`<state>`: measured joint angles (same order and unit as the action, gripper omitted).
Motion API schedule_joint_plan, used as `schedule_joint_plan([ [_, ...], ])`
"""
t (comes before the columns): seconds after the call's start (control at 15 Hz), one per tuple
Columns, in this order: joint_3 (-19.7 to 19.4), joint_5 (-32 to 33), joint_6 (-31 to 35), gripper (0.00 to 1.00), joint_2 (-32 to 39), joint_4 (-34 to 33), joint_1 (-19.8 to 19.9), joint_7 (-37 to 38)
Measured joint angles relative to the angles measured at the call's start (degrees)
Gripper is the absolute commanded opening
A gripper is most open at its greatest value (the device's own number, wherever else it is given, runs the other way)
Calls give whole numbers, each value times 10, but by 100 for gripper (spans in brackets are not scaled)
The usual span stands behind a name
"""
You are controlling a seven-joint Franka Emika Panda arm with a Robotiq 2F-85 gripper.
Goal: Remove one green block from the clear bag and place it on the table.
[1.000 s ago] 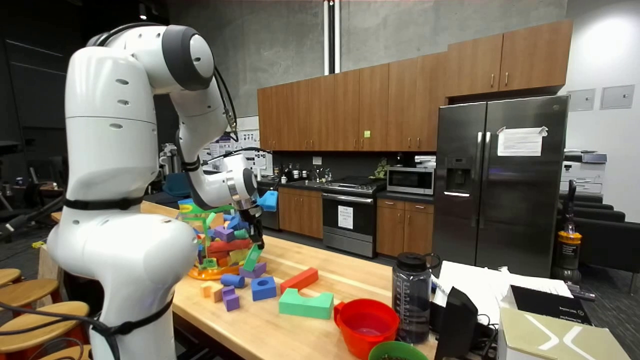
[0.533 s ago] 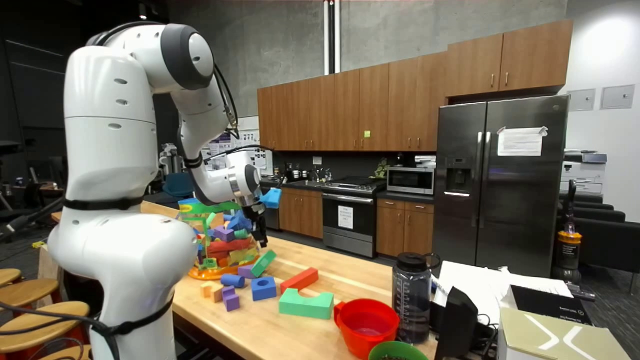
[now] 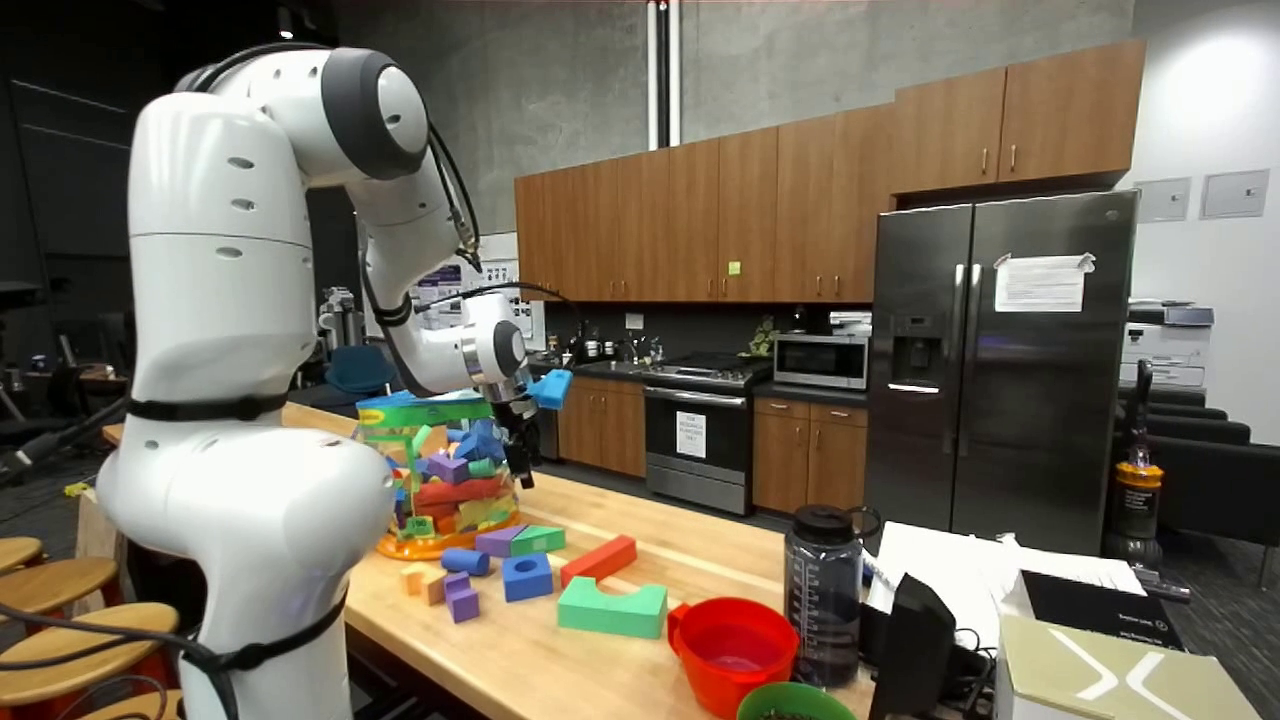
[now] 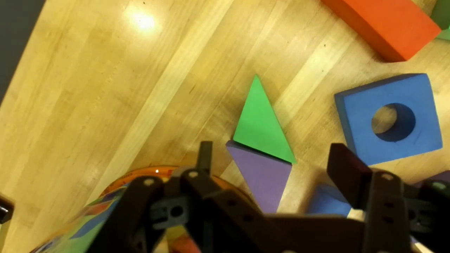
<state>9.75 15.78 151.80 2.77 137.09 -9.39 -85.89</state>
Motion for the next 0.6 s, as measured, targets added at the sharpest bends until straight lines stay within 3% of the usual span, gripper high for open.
schedule_joint_plan([
  [0.4,6,-177,-26,100,-12,-41,0,-68],
  [0.6,5,-226,-49,100,-31,-68,0,-83],
])
